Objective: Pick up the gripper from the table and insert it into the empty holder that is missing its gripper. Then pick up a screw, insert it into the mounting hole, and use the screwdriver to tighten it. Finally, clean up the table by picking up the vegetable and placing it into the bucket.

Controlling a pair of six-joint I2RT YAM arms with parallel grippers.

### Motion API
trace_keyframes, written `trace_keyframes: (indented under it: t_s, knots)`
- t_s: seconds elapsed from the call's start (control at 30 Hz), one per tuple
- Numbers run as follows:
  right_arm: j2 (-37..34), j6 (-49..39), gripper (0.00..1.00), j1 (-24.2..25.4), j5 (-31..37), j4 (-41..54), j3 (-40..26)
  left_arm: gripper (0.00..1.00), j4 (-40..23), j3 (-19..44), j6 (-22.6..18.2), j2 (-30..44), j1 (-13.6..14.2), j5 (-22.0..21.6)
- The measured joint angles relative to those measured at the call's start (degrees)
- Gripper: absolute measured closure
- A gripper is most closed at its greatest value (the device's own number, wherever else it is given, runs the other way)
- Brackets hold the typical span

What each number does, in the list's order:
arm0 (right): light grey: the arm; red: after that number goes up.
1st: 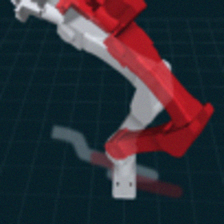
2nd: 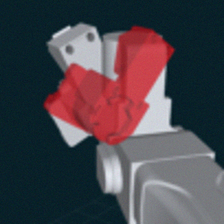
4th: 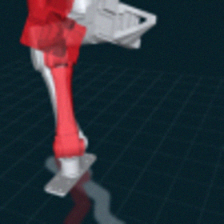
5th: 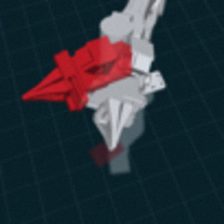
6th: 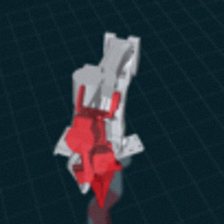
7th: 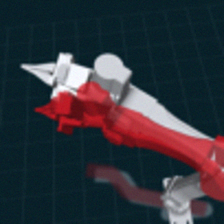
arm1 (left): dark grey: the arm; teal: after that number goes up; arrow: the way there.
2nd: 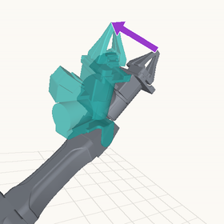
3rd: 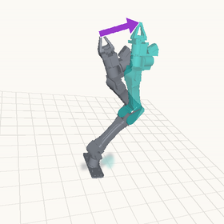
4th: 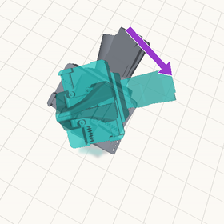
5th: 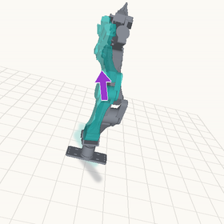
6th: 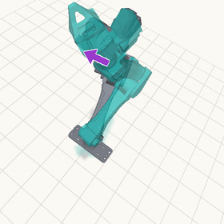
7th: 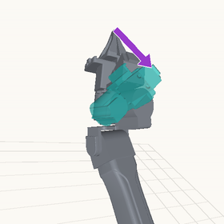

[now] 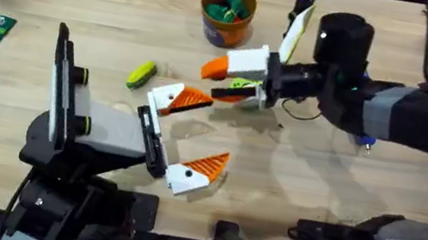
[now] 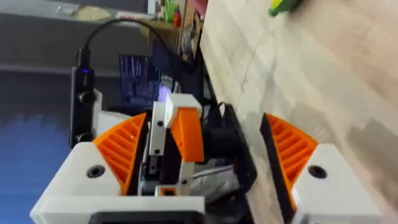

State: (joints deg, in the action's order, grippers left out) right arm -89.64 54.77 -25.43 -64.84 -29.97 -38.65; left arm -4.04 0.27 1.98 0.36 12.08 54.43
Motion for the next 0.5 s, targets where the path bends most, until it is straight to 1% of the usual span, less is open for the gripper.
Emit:
trace_keyframes:
  t_s: [0.17,0.27,0.4,0.5]
  knots:
    - [0.01,-5.21,0.008,3.41,0.21,0.56,0.00,0.014,0.00,0.00,0.00,0.02,0.00,-0.01]
    - [0.03,-7.81,0.008,5.01,0.85,2.82,0.00,0.014,0.00,0.00,0.00,0.00,0.00,-0.02]
    - [1.33,-12.71,0.007,7.90,2.22,12.18,-0.01,0.014,0.00,0.00,0.00,0.02,0.00,0.00]
    - [3.72,-17.81,0.008,10.22,5.37,24.57,-0.60,0.014,0.00,0.00,0.00,0.02,0.00,0.00]
